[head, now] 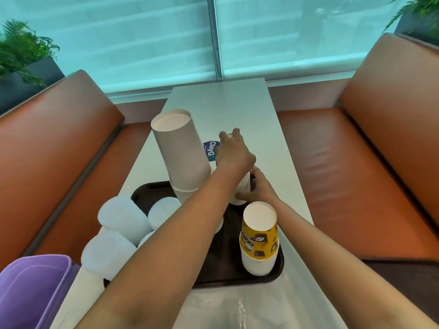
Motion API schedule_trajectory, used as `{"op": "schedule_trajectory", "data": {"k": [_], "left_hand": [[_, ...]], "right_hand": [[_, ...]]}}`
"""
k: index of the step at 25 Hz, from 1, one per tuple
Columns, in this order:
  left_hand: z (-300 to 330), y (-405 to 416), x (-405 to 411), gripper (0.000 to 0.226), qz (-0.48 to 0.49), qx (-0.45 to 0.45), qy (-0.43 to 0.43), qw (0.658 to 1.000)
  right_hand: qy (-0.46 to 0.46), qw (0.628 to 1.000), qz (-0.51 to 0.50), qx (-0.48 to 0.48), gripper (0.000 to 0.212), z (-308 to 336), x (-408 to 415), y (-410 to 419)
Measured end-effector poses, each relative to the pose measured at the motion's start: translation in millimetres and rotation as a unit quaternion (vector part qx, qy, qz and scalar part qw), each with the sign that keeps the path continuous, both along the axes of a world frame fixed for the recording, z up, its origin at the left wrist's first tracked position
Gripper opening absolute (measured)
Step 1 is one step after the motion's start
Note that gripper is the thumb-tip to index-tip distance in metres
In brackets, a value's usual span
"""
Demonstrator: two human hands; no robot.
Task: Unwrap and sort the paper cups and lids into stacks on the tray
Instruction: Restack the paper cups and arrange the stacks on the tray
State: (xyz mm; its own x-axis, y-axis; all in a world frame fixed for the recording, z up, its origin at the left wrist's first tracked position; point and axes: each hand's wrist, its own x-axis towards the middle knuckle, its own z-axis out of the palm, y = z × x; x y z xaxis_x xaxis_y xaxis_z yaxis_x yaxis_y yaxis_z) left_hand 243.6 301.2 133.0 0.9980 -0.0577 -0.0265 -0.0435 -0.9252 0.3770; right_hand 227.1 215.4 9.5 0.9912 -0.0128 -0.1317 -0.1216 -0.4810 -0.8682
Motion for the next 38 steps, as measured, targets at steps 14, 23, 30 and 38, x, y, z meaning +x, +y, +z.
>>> {"op": "schedule_trajectory", "data": {"k": [14, 23, 30, 38], "left_hand": [[9.9, 4.4, -29.1, 0.055, -0.108, -0.074, 0.058, 0.990], [12.9, 19.5, -50.7, 0.051, -0.115, -0.102, 0.089, 0.984], [17.3, 22.3, -58.3, 0.048, -0.101, -0.142, 0.105, 0.979], [12.0, 26.8, -65.4, 0.045, -0.101, -0.177, 0.124, 0.971]], "right_hand": [[0.030, 0.999, -0.013, 0.037, 0.067, -1.0, -18.7, -16.0], [0.036, 0.998, 0.004, 0.060, 0.057, 6.9, -50.7, -12.6], [0.025, 0.998, 0.057, 0.000, 0.071, 10.8, -63.9, -17.3], [0.039, 0.994, 0.105, -0.006, 0.065, 20.2, -73.8, -20.4]]}}
